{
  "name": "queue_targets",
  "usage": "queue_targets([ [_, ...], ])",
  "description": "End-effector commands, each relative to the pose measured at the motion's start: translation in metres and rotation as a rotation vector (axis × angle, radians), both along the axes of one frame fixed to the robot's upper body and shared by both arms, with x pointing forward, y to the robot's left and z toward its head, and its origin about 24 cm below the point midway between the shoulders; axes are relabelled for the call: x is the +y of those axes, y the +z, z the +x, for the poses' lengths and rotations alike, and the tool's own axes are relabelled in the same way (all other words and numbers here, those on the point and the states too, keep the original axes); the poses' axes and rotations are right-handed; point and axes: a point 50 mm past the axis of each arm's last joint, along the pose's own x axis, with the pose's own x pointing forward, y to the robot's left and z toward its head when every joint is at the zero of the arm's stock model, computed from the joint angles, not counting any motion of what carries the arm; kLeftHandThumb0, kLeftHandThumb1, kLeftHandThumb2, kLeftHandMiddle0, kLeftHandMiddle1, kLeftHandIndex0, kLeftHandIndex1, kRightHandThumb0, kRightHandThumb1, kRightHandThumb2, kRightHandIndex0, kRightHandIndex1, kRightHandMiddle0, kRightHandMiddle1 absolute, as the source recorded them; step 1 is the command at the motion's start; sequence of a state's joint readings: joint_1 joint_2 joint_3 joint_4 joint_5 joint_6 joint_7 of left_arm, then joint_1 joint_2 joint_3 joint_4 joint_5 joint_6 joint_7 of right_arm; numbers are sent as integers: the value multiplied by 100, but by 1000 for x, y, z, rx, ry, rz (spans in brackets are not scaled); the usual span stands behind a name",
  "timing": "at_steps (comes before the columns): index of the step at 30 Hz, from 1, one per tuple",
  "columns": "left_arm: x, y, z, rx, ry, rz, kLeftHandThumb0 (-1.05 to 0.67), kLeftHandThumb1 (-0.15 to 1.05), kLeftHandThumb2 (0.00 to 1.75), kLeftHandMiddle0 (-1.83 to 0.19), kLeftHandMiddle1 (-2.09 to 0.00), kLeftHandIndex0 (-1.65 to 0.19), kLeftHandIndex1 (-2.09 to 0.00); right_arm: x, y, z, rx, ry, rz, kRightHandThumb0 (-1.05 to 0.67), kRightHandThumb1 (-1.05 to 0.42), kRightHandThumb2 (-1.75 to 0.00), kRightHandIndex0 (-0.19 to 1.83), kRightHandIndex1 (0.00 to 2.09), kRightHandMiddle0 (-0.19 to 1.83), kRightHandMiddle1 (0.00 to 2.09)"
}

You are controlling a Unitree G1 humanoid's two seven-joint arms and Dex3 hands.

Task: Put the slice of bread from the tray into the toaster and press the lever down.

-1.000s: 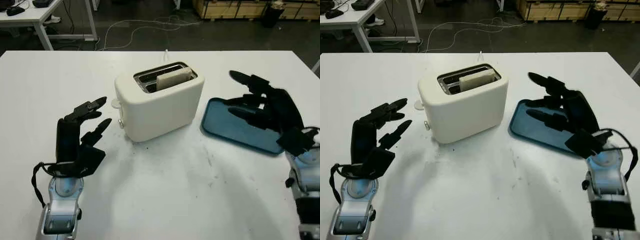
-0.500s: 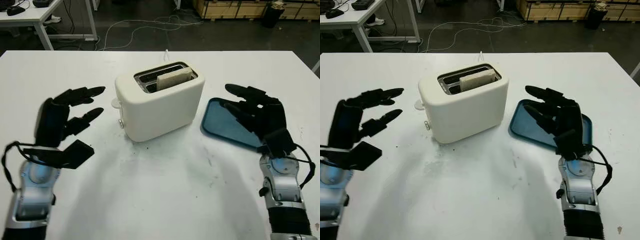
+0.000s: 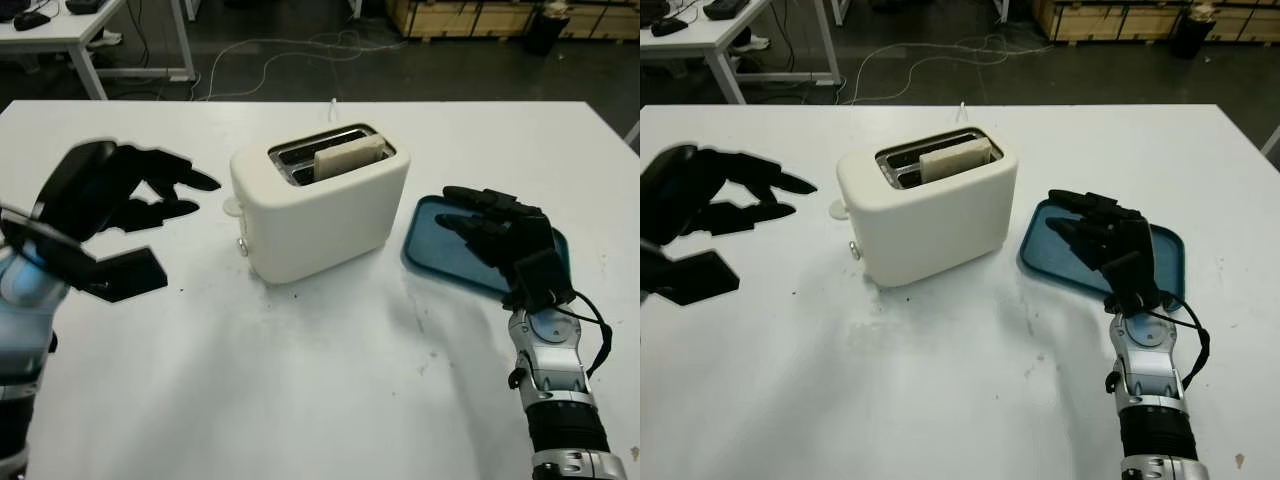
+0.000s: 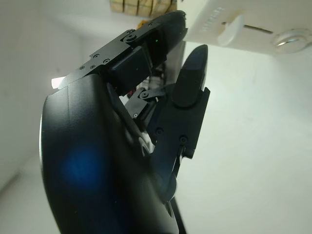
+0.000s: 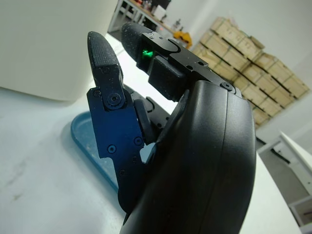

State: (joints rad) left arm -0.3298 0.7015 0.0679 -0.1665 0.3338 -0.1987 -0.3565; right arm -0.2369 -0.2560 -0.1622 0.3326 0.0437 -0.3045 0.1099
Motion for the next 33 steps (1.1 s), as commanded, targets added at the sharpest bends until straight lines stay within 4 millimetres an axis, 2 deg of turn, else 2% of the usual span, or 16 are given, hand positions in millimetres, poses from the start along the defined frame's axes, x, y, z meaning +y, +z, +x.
queue_targets([
  [1, -4, 4, 6, -3, -20, 67, -20, 76, 0, -109, -88, -124, -13, 2, 4, 2, -32, 5, 38, -55, -89, 0, 112, 10, 104, 0],
  [9, -11, 11, 25, -27, -27, 197, -19, 73, 0, -118, -79, -129, -9, 7, 3, 0, -26, 33, 60, -54, -89, 0, 113, 8, 106, 1],
  [15, -15, 9, 33, -25, -20, 260, -22, 75, 0, -120, -79, -129, -7, 10, 4, -1, -28, 40, 49, -54, -89, 0, 113, 6, 105, 0],
  [20, -13, 4, 37, -35, -19, 271, -20, 72, 0, -111, -107, -131, -3, 10, 4, -1, -23, 48, 60, -54, -89, 0, 113, 5, 106, 0],
  [27, -12, 2, 40, -33, -19, 315, -25, 74, 0, -104, -127, -132, -2, 12, 4, -1, -27, 53, 70, -53, -89, 0, 114, 5, 106, 0],
  [33, -11, 0, 41, 3, -16, 323, -26, 77, 1, -100, -132, -130, 0, 11, 4, -1, -29, 51, 71, -52, -89, 0, 113, 4, 105, 0],
])
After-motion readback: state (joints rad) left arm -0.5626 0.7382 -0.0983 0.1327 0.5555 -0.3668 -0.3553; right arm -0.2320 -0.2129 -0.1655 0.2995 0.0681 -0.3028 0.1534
